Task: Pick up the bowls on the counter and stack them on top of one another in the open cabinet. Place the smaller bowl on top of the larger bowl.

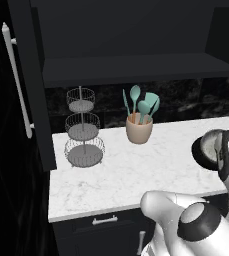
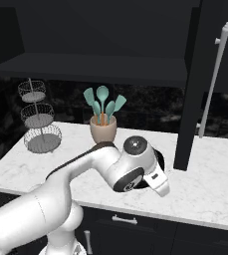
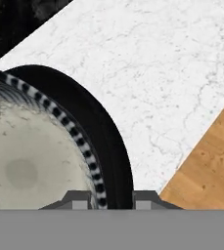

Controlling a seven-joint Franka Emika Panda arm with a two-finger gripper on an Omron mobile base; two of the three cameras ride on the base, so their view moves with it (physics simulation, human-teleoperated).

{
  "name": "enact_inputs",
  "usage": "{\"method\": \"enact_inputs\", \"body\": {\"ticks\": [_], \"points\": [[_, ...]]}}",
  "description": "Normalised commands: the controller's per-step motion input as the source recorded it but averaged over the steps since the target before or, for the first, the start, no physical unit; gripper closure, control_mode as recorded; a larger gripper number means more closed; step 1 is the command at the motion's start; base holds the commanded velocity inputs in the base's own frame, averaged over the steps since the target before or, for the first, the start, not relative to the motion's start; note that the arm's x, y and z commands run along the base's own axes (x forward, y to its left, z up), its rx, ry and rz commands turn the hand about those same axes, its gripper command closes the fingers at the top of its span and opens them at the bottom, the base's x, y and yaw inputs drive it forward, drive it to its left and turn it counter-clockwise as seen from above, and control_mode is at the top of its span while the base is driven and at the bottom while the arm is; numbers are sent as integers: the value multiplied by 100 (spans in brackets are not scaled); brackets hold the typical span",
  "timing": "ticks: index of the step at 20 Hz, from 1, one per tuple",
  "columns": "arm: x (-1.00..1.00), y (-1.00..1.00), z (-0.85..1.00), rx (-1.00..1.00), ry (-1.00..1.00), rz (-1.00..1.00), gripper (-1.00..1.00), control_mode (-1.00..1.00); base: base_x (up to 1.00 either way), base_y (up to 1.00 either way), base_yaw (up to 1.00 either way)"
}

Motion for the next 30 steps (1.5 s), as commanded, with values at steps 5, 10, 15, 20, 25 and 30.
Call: {"method": "enact_inputs", "body": {"ticks": [5,10,15,20,25,30], "points": [[-42,33,98,0,-27,0,100,-100,0,0,0],[-33,51,100,-1,-18,0,100,-100,0,0,0],[-21,68,100,-3,-18,0,100,-100,0,0,0],[-4,63,100,-4,-14,0,100,-100,0,0,0],[0,45,100,-4,-10,0,100,-100,0,0,0],[13,44,93,-1,-11,0,100,-100,0,0,0]]}}
